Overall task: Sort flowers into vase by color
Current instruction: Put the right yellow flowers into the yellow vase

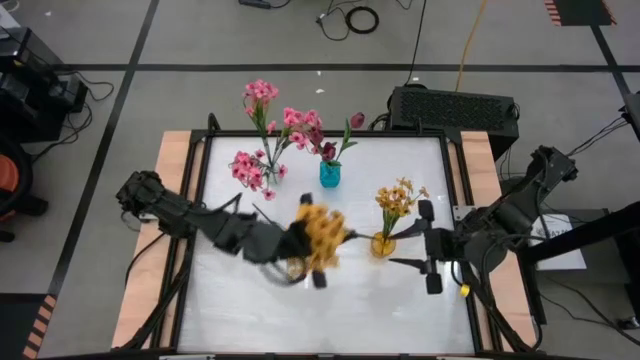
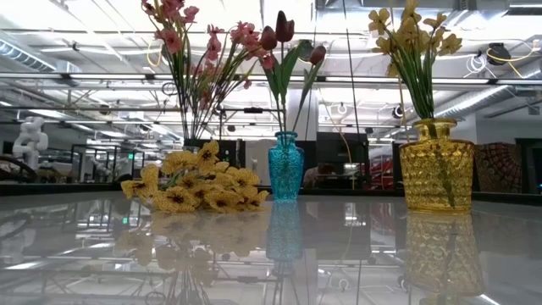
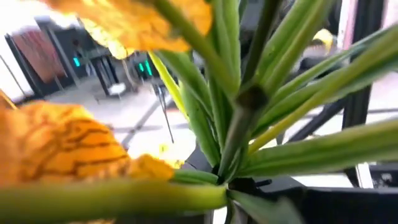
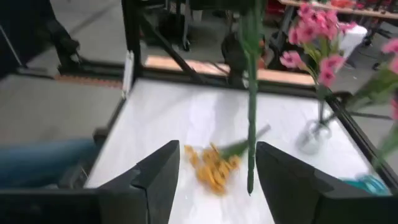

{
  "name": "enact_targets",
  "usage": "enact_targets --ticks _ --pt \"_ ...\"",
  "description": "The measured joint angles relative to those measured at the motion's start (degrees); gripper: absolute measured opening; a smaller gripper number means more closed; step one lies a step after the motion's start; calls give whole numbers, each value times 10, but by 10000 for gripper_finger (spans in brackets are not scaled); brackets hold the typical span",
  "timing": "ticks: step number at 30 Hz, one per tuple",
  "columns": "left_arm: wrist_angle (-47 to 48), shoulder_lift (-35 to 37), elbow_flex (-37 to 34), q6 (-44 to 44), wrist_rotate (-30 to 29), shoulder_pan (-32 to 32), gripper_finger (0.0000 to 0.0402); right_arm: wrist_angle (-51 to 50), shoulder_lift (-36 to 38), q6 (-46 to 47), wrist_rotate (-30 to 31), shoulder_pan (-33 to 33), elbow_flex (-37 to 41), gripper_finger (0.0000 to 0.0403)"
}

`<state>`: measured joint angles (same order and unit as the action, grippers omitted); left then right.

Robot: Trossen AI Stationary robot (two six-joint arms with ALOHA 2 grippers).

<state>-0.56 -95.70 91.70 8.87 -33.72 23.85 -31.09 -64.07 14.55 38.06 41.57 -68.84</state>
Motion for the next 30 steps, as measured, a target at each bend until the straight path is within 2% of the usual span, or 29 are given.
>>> enact_targets --ticks 4,9,17,22,30 --pt "28 -11 0 -41 68 -45 24 -90 20 33 38 9 0 195" --pt "14 -46 0 -49 85 -69 24 -138 49 76 80 20 0 182" --pt "-27 -127 0 -89 77 -85 24 -158 68 94 87 51 0 165" --pt "-55 -172 0 -109 29 -85 24 -159 70 94 89 63 0 159" --pt "-51 -183 0 -116 6 -83 24 -160 71 93 101 76 0 152"
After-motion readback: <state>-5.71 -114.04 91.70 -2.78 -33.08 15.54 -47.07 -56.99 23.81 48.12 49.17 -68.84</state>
